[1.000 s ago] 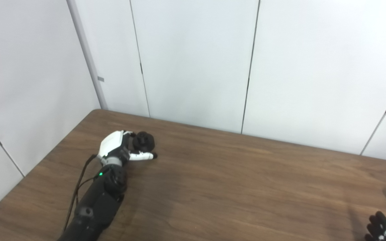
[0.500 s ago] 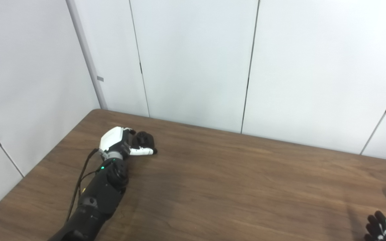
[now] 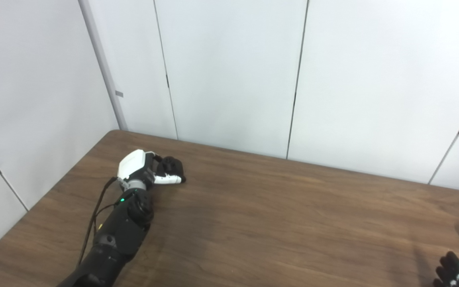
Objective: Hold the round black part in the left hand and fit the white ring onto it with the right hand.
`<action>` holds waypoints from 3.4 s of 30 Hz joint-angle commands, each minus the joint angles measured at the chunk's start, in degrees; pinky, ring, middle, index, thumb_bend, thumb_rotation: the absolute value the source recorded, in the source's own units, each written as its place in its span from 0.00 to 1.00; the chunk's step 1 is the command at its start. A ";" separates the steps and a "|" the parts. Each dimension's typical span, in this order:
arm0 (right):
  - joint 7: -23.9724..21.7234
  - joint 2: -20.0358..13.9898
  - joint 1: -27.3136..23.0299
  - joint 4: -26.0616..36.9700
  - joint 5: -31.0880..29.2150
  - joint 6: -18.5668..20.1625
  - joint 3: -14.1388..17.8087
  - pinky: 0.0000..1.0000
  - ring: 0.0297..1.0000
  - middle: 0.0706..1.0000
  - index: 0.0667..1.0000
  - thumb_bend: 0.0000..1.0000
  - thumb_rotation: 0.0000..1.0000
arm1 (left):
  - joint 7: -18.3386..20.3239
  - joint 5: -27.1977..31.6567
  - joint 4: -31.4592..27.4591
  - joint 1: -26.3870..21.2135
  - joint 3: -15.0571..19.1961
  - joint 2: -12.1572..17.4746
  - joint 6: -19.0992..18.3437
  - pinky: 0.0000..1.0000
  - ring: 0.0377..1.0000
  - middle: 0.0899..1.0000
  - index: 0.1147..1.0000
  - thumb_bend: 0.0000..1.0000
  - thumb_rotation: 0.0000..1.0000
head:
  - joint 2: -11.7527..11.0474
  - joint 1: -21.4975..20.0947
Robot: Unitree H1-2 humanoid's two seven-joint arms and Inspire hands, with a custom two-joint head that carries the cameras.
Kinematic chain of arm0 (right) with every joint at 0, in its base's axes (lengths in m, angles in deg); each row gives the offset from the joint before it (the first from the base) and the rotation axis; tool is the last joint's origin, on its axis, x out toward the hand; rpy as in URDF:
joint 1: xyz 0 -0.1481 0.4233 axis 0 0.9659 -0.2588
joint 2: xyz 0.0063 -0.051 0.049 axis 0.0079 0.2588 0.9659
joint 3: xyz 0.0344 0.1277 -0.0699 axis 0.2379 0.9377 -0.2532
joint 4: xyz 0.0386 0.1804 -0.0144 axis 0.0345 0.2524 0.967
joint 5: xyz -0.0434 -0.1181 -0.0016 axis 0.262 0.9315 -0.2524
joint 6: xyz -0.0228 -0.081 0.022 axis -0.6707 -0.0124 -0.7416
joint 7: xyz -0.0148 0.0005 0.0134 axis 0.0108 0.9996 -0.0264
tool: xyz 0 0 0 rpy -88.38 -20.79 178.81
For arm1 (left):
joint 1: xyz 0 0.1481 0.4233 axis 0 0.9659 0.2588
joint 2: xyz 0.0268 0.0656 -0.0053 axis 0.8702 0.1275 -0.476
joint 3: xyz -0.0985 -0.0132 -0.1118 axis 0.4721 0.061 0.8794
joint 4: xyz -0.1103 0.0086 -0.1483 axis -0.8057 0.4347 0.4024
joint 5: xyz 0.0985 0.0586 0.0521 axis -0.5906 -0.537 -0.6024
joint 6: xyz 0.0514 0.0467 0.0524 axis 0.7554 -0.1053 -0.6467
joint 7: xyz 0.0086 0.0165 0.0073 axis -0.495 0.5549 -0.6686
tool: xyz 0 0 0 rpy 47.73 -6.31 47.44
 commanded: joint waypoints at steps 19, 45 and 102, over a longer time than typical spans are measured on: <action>-0.28 -0.25 1.95 3.30 -0.43 0.67 0.01 1.00 1.00 1.00 1.00 0.53 1.00 | -3.14 -0.95 -1.76 -1.46 -0.43 2.17 1.97 1.00 0.89 0.72 0.42 0.53 0.06 | 0.56 0.08; 2.24 1.39 0.80 4.38 2.29 1.83 -1.70 1.00 1.00 0.98 1.00 0.43 1.00 | 6.27 -7.70 -34.90 11.56 -7.39 -0.97 2.10 1.00 0.89 0.73 0.41 0.53 0.06 | 2.41 -5.59; 8.33 3.81 -0.77 7.76 8.26 5.18 -7.28 1.00 0.94 0.90 0.93 0.56 1.00 | 0.00 -28.47 -39.15 34.33 -21.07 -12.17 26.66 1.00 0.86 0.74 0.42 0.53 0.06 | 11.45 -20.83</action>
